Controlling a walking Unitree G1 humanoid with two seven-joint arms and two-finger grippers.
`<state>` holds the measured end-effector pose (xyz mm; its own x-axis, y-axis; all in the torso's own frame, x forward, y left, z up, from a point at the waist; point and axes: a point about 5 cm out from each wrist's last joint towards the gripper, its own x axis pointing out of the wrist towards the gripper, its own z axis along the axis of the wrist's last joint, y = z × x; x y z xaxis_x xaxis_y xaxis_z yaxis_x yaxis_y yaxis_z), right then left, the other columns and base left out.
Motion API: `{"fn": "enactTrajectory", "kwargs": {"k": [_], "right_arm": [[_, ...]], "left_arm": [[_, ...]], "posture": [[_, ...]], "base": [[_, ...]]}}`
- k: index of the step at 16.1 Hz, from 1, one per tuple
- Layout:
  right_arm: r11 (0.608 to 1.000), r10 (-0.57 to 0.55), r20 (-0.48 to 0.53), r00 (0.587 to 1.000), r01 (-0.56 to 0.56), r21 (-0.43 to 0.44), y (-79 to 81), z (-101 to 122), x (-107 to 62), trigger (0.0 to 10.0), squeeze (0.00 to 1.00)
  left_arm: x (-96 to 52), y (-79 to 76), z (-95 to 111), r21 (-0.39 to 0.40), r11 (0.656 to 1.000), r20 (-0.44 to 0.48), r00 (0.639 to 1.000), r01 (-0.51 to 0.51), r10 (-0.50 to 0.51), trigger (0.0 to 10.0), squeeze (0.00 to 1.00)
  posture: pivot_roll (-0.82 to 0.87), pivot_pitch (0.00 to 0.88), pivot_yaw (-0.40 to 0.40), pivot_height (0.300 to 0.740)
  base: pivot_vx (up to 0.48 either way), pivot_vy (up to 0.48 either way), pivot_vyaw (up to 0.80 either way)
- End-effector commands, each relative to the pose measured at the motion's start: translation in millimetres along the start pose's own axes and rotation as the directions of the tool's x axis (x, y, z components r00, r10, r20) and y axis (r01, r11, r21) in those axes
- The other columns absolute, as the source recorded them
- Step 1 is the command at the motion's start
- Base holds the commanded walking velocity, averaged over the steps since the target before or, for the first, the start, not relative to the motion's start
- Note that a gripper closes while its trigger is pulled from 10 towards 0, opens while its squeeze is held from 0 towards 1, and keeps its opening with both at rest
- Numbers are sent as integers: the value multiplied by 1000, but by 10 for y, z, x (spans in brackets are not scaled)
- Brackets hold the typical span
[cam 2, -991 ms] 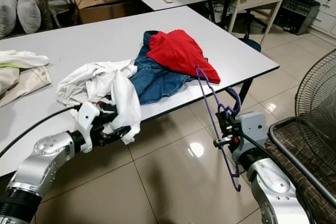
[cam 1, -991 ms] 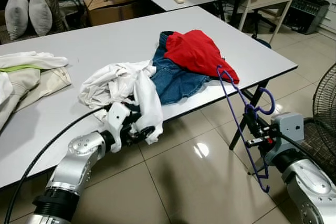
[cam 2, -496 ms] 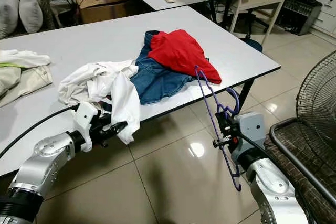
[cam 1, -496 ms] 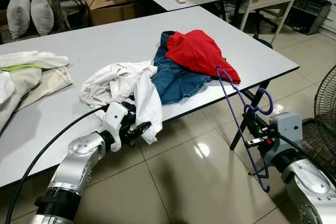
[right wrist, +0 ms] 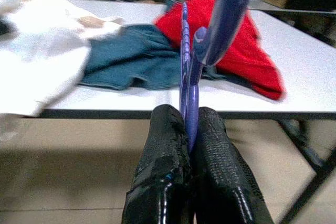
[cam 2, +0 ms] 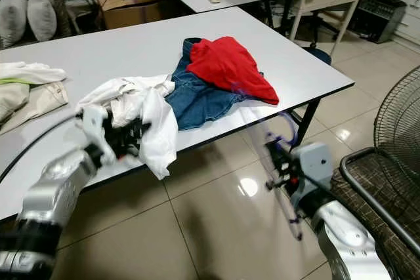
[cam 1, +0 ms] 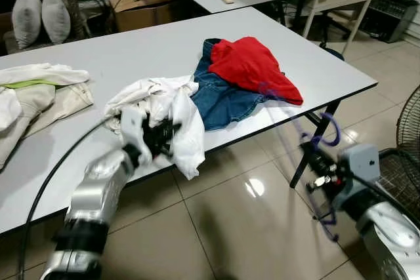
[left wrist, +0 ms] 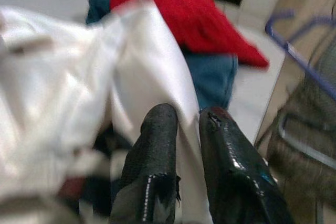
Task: Hang hanger
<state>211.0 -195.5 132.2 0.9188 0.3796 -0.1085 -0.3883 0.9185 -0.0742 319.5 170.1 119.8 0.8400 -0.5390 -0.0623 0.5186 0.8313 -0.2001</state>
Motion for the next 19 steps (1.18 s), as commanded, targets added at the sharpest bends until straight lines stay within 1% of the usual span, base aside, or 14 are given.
{"fn": "enactTrajectory", "kwargs": {"k": [1, 2, 3, 4, 5, 6, 7, 8, 9, 10, 12, 13, 16, 19], "right_arm": [[994, 103, 38, 994, -102, -31, 65, 85, -60, 10000, 0], [991, 132, 36, 991, -131, -39, 83, 84, -83, 10000, 0], [979, 201, 39, 979, -200, -32, 134, 92, -134, 10000, 0], [969, 248, 26, 969, -247, -24, 173, 85, -171, 10000, 0], [964, 266, 10, 964, -266, -27, 192, 75, -190, 10000, 0], [966, 259, 10, 966, -259, -26, 181, 71, -198, 10000, 0], [971, 236, 16, 972, -236, -28, 150, 73, -205, 10000, 0], [988, 148, 33, 988, -147, -47, 36, 80, -200, 10000, 0], [994, 102, 47, 994, -100, -49, -25, 86, -197, 10000, 0], [998, 48, 61, 997, -45, -48, -97, 96, -198, 10000, 0], [999, 12, 46, 999, -10, -48, -152, 77, -197, 10000, 0], [997, 25, 8, 1000, -24, -67, -161, 17, -182, 10000, 0], [996, 50, 7, 999, -49, -71, -136, 12, -125, 10000, 0], [995, 70, 0, 998, -69, -78, -98, -16, -102, 10000, 0]], "left_arm": [[79, 17, 141, -47, 999, 53, 998, -12, 15, 0, 0], [109, 12, 177, -59, 998, 67, 998, -10, 13, 0, 0], [186, 5, 281, -107, 994, 116, 993, -8, 21, 0, 0], [246, 6, 366, -128, 992, 144, 989, -11, 29, 0, 0], [274, 9, 387, -98, 995, 126, 992, -16, 28, 0, 0], [253, -9, 328, -11, 1000, 68, 998, 1, 0, 0, 0], [201, -20, 264, 45, 999, 34, 999, 12, -13, 0, 0], [61, -2, 216, 99, 995, 55, 998, 7, -13, 10000, 0], [-12, 5, 213, 103, 995, 84, 996, 12, -21, 10000, 0], [-103, 8, 174, 172, 985, 75, 996, 27, -41, 10000, 1000], [-187, -4, 89, 189, 981, 39, 997, 52, -60, 10000, 1000], [-218, -80, 4, 175, 981, 5, 996, 82, -84, 10000, 1000], [-215, -141, -87, 164, 984, 2, 998, 67, -68, 10000, 1000], [-193, -181, -173, 167, 983, -46, 997, 73, -66, 10000, 1000]], "posture": [[-227, 0, 59, 740], [-227, 0, 59, 740], [-233, 0, 62, 740], [-241, 0, 65, 740], [-244, 0, 68, 740], [-244, 0, 69, 740], [-244, 0, 70, 740], [-243, 0, 72, 740], [-239, 0, 69, 740], [-237, 0, 66, 740], [-223, 0, 57, 740], [-211, 0, 48, 740], [-205, 0, 41, 740], [-213, 0, 46, 740]], "base": [[0, 0, 0], [0, 0, 0], [0, 0, 0], [0, 0, 0], [0, 0, 0], [0, 0, 0], [0, 0, 0], [0, 0, 0], [0, 0, 0], [0, 0, 0], [0, 0, 0], [0, 0, 0], [0, 0, 0], [0, 0, 0]]}}
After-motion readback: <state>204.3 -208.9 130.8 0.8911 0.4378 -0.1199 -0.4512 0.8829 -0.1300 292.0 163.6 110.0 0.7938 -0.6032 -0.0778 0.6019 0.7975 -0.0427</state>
